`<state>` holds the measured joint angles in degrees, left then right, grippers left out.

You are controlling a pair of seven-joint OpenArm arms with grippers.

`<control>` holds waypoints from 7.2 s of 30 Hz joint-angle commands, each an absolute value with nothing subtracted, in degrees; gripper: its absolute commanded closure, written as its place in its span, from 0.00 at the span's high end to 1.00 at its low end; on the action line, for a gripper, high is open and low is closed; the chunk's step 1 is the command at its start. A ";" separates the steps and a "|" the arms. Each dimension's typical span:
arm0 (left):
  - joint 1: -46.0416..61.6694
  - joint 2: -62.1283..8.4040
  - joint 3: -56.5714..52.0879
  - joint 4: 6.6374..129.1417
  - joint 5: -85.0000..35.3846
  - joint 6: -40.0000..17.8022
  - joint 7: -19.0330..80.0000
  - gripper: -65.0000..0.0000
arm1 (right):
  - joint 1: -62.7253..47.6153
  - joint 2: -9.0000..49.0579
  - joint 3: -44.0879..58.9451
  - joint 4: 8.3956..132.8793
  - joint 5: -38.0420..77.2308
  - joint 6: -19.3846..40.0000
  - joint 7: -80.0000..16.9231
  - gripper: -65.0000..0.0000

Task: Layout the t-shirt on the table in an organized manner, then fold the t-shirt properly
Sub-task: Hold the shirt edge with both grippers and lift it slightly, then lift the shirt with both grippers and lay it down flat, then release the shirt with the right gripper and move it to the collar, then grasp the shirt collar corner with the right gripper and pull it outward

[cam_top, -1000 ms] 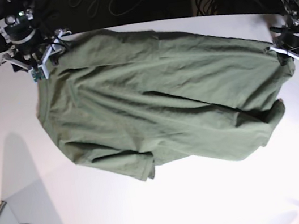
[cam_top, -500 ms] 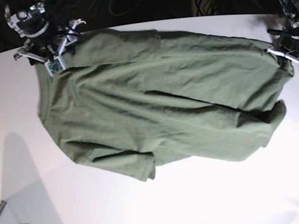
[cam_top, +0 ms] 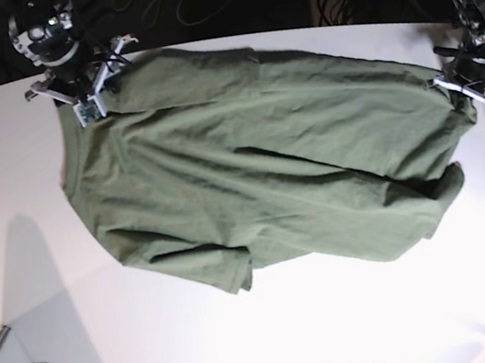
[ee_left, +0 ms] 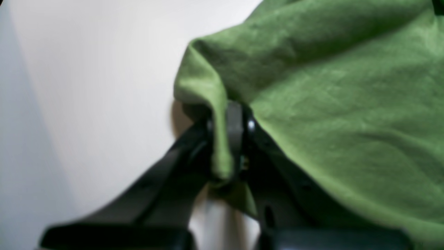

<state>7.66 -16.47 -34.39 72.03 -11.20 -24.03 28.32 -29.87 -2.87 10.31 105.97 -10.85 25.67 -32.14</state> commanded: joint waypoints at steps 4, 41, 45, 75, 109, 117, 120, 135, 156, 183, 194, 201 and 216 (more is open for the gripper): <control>8.04 -16.84 -34.42 72.22 -10.68 -24.31 30.37 0.00 | -28.88 -2.77 10.59 104.31 -11.82 25.98 -33.19 0.08; -51.56 -15.16 -8.84 54.64 -10.51 -23.78 30.29 0.00 | 46.11 7.25 16.31 81.36 -12.00 25.98 -35.65 0.00; -61.41 -13.41 -9.63 48.22 -10.51 -23.78 30.29 0.00 | 55.52 9.71 16.31 74.51 -11.91 25.89 -35.56 0.00; -20.18 -16.75 -22.64 77.67 -11.03 -24.40 37.67 0.00 | 9.89 3.65 21.67 103.60 0.31 25.89 -35.21 0.00; -3.74 -15.96 -40.40 82.07 -11.12 -24.48 40.31 0.79 | -13.93 -0.92 30.55 113.19 9.19 25.89 -35.38 0.53; -10.15 -15.87 -30.73 74.24 -11.12 -24.48 40.13 0.79 | -20.70 -2.33 21.23 113.10 13.14 25.98 -35.38 0.52; -11.74 -15.34 -28.62 71.52 -11.03 -24.48 40.13 0.79 | -21.05 -2.24 18.15 112.04 13.05 25.71 -35.38 0.53; -16.66 -15.08 -22.11 58.15 -10.86 -24.40 31.43 0.79 | -14.73 0.13 17.63 100.79 7.96 25.63 -35.03 0.53; -16.84 -15.25 -22.20 53.49 -10.51 -24.40 26.68 0.79 | -15.78 0.04 14.55 100.53 1.71 25.63 -35.03 0.52; -16.48 -15.52 -22.20 53.41 -10.42 -24.40 26.68 0.79 | -15.16 2.86 22.55 113.27 10.42 25.98 -34.59 0.00; -16.40 -15.52 -22.20 53.41 -10.42 -24.40 26.68 0.79 | -19.47 2.86 28.88 112.66 23.96 29.93 -36.53 0.00; -16.57 -15.52 -22.20 53.41 -10.42 -24.40 26.68 0.79 | -20.62 4.44 20.88 112.66 22.29 30.20 -41.27 0.18; -16.40 -15.52 -22.20 53.41 -10.42 -24.40 26.68 0.79 | -17.63 7.16 1.36 108.26 -6.81 30.37 -40.57 0.41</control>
